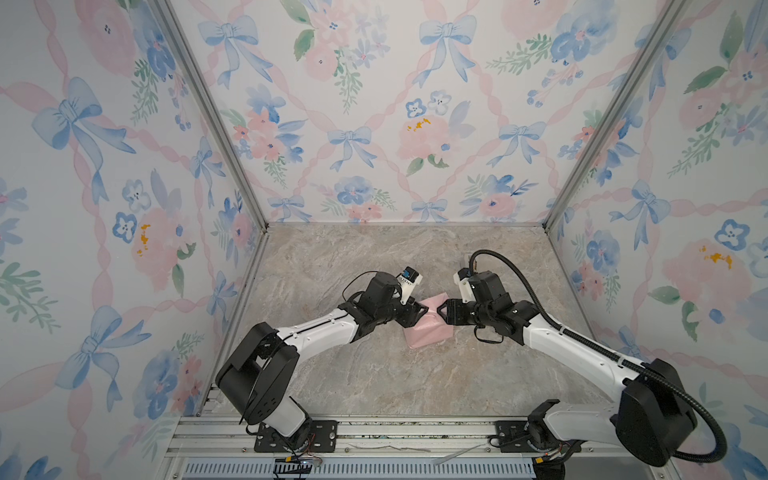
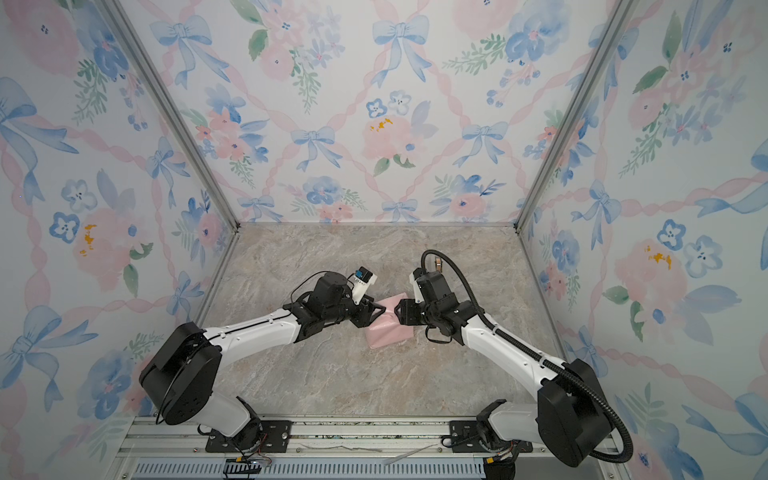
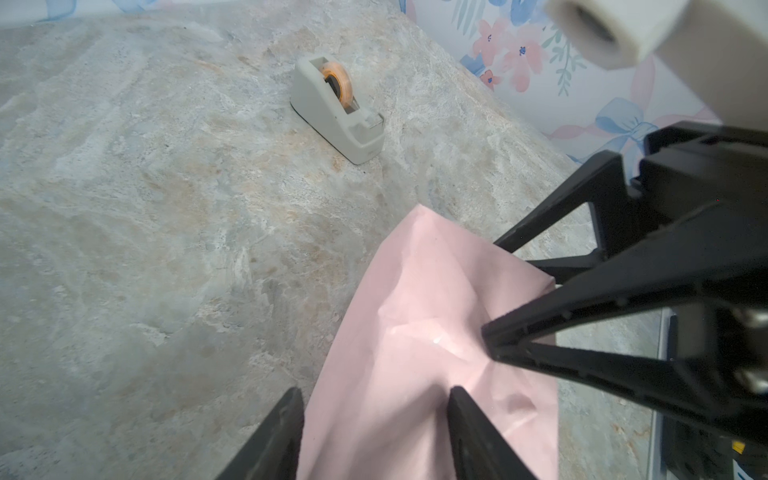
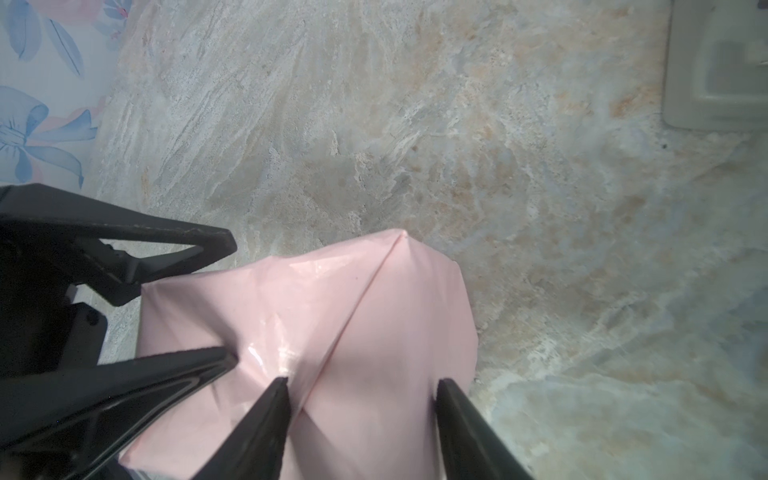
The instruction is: Wrap the gift box in paper
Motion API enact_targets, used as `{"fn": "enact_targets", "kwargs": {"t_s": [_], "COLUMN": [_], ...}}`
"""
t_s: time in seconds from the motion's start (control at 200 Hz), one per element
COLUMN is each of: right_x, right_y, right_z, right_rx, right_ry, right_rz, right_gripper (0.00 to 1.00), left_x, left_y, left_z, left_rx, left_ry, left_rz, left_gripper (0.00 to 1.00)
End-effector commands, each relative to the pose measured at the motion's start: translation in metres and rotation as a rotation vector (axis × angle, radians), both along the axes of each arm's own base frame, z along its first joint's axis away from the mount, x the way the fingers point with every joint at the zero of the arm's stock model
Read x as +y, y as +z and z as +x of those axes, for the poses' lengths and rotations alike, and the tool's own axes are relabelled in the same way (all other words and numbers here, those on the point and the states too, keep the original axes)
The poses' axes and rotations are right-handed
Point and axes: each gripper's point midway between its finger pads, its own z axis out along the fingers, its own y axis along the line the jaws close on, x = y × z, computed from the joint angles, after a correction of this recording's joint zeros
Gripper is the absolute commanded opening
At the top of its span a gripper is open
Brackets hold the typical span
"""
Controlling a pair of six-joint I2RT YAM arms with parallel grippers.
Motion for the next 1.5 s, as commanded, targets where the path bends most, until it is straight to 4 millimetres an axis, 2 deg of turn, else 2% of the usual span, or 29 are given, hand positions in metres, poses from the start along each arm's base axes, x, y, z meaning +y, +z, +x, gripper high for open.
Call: {"fn": "enact_targets", "kwargs": {"t_s": [0.0,0.125,0.225,0.37,0.505,0.765,0.87,1.045,1.195,1.305,1.495], "right_x": [-0.027,-0.031,-0.024,0.0,0.018,0.033,0.037,0.032,0.028,0.023,0.009], "right_y": [-0.022,-0.001,0.009,0.001,-0.007,-0.013,-0.016,-0.006,-0.003,0.006,0.037], "right_z": [-0.028,-0.037,-0.049,-0.062,-0.066,-0.046,-0.034,-0.01,0.011,0.02,0.014], "right_rx": [0.106,0.058,0.041,0.077,0.094,0.08,0.083,0.036,0.02,0.008,-0.04], "right_ry": [-0.039,-0.068,-0.08,-0.101,-0.093,-0.088,-0.078,-0.076,-0.058,-0.055,-0.096], "right_rz": [-0.088,-0.012,0.119,0.311,0.361,0.402,0.388,0.37,0.351,0.34,0.35], "right_gripper": [0.66,0.67,0.65,0.63,0.63,0.62,0.57,0.54,0.54,0.6,0.72], "left_x": [0.015,0.014,0.014,0.015,0.013,0.014,0.017,0.023,0.025,0.022,0.021], "left_y": [-0.044,-0.041,-0.038,-0.034,-0.033,-0.025,-0.022,-0.023,-0.033,-0.037,-0.039], "left_z": [-0.012,-0.012,-0.012,-0.013,-0.015,-0.02,-0.021,-0.023,-0.02,-0.017,-0.014], "left_rx": [0.095,0.091,0.09,0.087,0.094,0.084,0.075,0.068,0.078,0.081,0.078], "left_ry": [0.013,0.011,0.011,0.015,0.003,0.0,0.008,0.029,0.043,0.042,0.043], "left_rz": [0.109,0.101,0.101,0.096,0.085,0.07,0.066,0.074,0.095,0.101,0.109], "left_gripper": [0.57,0.57,0.57,0.57,0.57,0.57,0.57,0.57,0.57,0.57,0.57]}}
